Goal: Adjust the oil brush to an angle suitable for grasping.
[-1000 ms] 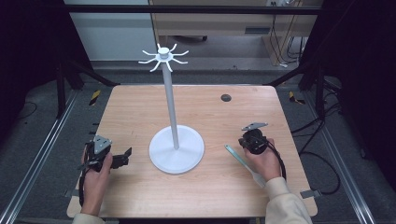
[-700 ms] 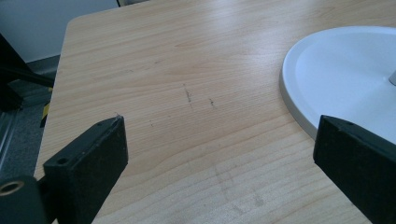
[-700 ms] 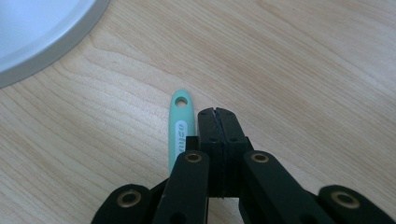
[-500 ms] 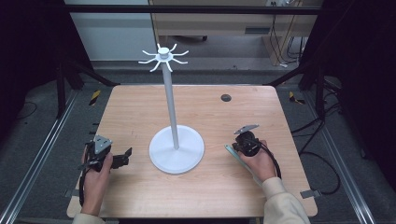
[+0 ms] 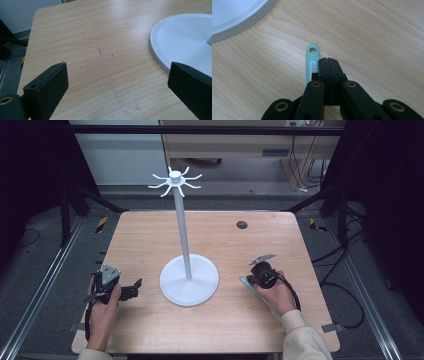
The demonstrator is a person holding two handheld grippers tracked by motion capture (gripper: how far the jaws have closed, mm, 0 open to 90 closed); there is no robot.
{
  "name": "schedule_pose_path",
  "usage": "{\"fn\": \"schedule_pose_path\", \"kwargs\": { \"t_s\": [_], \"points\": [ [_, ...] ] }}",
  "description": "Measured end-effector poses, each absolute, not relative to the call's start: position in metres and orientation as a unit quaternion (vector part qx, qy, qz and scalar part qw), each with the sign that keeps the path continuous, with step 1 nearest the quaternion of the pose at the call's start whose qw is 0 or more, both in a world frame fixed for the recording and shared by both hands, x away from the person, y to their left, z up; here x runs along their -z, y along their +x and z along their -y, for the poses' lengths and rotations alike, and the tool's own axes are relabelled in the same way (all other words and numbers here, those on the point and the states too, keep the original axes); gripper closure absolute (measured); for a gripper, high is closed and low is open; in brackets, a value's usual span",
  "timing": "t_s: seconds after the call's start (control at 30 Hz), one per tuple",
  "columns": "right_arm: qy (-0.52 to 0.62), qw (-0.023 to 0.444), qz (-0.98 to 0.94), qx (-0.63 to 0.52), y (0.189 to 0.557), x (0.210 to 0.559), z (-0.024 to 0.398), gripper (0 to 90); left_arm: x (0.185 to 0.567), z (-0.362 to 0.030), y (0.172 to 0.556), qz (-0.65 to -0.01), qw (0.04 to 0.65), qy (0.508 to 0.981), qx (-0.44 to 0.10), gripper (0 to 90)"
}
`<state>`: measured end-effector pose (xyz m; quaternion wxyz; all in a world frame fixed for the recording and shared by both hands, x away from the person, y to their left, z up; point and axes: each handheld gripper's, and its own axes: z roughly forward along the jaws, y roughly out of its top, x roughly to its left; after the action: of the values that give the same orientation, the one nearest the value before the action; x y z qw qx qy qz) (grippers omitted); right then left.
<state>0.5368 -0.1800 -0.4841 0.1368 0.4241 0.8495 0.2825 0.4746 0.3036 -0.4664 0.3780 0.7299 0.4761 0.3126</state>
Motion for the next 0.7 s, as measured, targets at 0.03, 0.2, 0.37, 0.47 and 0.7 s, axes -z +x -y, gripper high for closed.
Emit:
{"fn": "schedule_pose_path", "kwargs": {
  "t_s": [0.03,0.2,0.37,0.47,0.7],
  "points": [
    [0.42,0.132,-0.852,-0.284,0.536,0.484,0.179,90.0,0.466,-0.304,0.475,-0.476,0.378,0.73,-0.313,2.7],
    [0.394,0.114,-0.866,-0.285,0.528,0.483,0.17,90.0,0.467,-0.303,0.474,-0.475,0.377,0.732,-0.312,2.7],
    [0.367,0.108,-0.88,-0.282,0.52,0.482,0.164,90.0,0.466,-0.303,0.474,-0.474,0.377,0.732,-0.312,2.6],
    [0.359,0.101,-0.884,-0.281,0.517,0.481,0.161,90.0,0.466,-0.304,0.474,-0.475,0.377,0.731,-0.312,2.6],
    [0.34,0.117,-0.89,-0.279,0.511,0.465,0.165,90.0,0.467,-0.303,0.473,-0.475,0.377,0.731,-0.312,2.7]
  ]
}}
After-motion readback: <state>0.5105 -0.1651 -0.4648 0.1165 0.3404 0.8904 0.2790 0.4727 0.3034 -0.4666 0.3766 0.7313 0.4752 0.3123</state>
